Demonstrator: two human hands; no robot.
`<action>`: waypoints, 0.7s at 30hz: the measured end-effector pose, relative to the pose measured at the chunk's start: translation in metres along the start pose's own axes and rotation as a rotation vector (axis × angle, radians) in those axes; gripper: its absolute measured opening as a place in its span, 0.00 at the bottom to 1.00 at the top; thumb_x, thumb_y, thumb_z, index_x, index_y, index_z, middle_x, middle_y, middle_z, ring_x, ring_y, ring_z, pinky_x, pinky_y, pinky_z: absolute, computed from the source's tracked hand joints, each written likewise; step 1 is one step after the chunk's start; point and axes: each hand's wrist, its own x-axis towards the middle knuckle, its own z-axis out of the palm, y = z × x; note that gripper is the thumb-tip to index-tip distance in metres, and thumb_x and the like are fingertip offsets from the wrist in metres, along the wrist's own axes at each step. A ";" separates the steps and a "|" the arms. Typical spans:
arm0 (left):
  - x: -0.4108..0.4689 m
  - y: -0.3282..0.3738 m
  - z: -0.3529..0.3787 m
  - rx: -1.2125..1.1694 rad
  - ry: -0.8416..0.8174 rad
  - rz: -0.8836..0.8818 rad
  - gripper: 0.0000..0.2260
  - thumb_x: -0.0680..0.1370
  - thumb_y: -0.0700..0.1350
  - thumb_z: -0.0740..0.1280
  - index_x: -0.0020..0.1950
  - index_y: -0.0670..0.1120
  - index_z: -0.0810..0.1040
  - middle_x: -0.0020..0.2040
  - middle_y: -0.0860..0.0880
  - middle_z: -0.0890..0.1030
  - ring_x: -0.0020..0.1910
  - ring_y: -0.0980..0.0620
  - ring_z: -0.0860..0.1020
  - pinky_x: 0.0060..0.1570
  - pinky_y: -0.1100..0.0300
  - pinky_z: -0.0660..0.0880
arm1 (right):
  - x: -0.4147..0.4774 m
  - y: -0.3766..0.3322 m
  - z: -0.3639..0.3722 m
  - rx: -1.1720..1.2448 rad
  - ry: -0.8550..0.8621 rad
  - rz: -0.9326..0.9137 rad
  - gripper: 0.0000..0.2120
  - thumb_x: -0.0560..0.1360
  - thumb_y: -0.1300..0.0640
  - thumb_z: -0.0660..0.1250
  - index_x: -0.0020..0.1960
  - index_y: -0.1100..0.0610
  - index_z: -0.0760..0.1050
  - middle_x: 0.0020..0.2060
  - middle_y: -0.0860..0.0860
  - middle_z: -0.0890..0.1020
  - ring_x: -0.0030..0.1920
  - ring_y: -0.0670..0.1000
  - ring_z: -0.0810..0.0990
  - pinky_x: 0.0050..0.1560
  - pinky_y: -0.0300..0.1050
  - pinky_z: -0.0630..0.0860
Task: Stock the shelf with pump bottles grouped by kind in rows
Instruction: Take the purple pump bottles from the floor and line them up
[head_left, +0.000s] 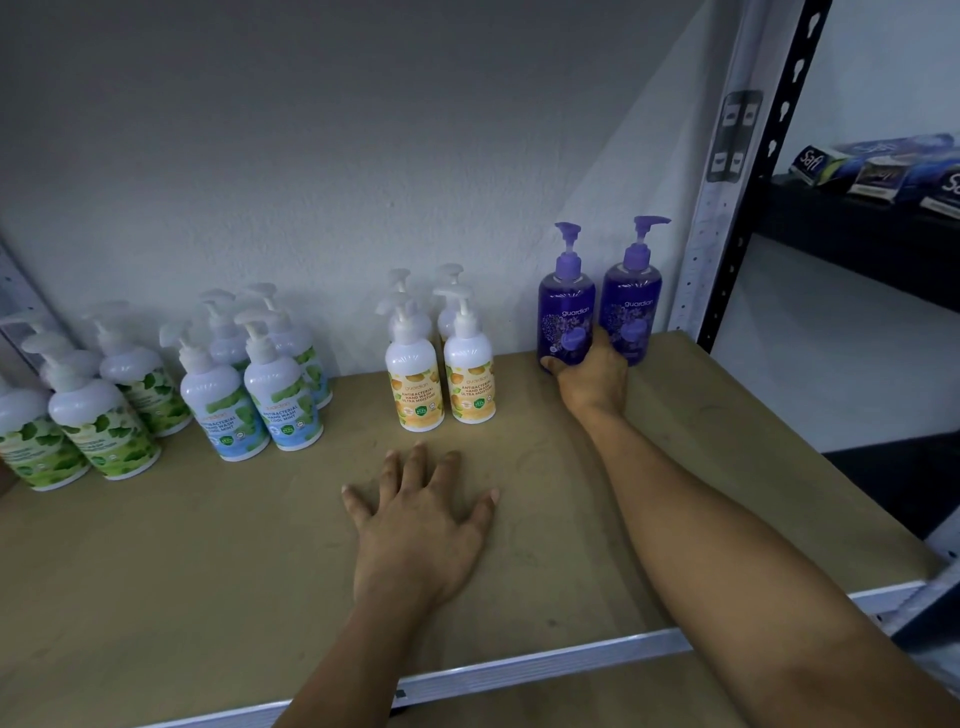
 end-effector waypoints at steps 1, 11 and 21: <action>0.000 0.000 0.000 0.002 -0.002 0.000 0.32 0.77 0.72 0.46 0.79 0.60 0.56 0.82 0.52 0.53 0.81 0.48 0.46 0.73 0.30 0.43 | 0.000 0.000 0.000 0.003 0.002 0.000 0.31 0.67 0.55 0.81 0.66 0.58 0.74 0.60 0.55 0.82 0.59 0.56 0.80 0.55 0.41 0.72; 0.001 0.000 -0.001 0.007 -0.010 -0.004 0.33 0.77 0.72 0.46 0.79 0.60 0.56 0.82 0.53 0.53 0.81 0.48 0.46 0.73 0.30 0.43 | -0.002 0.004 -0.004 0.053 -0.027 -0.038 0.29 0.69 0.58 0.79 0.67 0.58 0.73 0.59 0.51 0.81 0.57 0.50 0.79 0.56 0.40 0.73; 0.000 0.000 -0.002 -0.004 -0.020 -0.010 0.33 0.77 0.73 0.45 0.79 0.60 0.55 0.82 0.53 0.52 0.81 0.49 0.45 0.74 0.31 0.42 | 0.025 0.034 -0.032 0.039 0.272 0.019 0.25 0.69 0.62 0.75 0.62 0.55 0.70 0.61 0.57 0.73 0.60 0.58 0.76 0.61 0.53 0.77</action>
